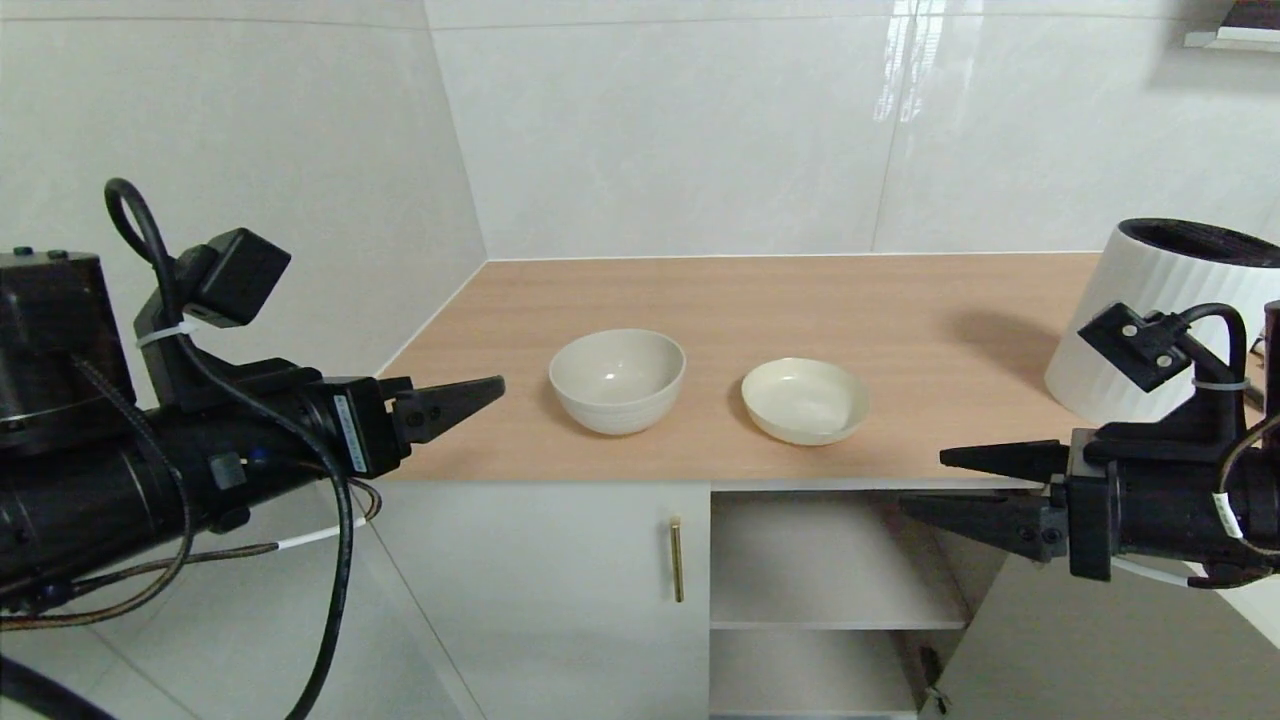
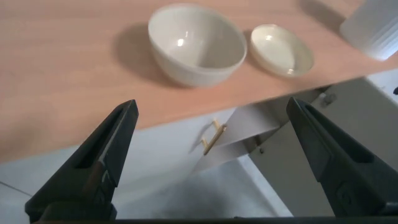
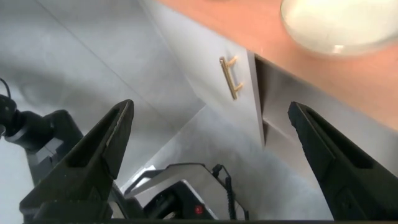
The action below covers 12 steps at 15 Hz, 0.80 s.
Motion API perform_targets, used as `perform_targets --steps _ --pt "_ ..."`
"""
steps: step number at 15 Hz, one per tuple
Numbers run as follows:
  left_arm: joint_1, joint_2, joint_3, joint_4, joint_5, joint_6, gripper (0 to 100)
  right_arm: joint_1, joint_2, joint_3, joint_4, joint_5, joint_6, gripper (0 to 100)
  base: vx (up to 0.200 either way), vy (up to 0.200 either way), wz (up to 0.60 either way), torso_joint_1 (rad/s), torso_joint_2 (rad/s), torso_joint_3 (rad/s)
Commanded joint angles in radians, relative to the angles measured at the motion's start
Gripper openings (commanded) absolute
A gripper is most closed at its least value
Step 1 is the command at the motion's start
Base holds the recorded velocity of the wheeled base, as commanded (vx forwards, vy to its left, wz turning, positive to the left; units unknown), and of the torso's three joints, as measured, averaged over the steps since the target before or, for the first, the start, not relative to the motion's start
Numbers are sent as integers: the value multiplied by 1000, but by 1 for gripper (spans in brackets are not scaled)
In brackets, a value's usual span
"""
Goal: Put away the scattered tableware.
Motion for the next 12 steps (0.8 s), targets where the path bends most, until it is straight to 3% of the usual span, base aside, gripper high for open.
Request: perform_targets --steps 1,3,5,7,8,10,11,12 --pt "-1 4 -20 0 -1 -1 100 -1 3 -5 -15 0 -2 100 0 0 0 159 -344 -183" --pt "16 45 -147 16 -25 -4 100 -11 63 -80 -66 -22 0 100 0 0 0 73 -146 -80" --pt "30 103 -317 105 -30 -4 100 -21 128 -231 42 -57 3 100 0 0 0 18 -28 -13" --pt "33 172 -510 374 -25 -9 100 -31 224 -520 325 -167 8 100 0 0 0 0 0 0" --pt "33 214 -572 474 -22 -38 100 -24 270 -608 434 -275 12 100 0 0 0 0 0 0" --pt "35 300 -645 536 19 -141 100 -5 328 -626 454 -453 92 100 0 0 0 0 0 0" --pt "36 358 -678 539 47 -159 100 -4 366 -631 448 -473 142 100 0 0 0 0 0 0" --pt "36 393 -691 537 94 -158 100 -4 383 -640 433 -480 149 100 0 0 0 0 0 0"
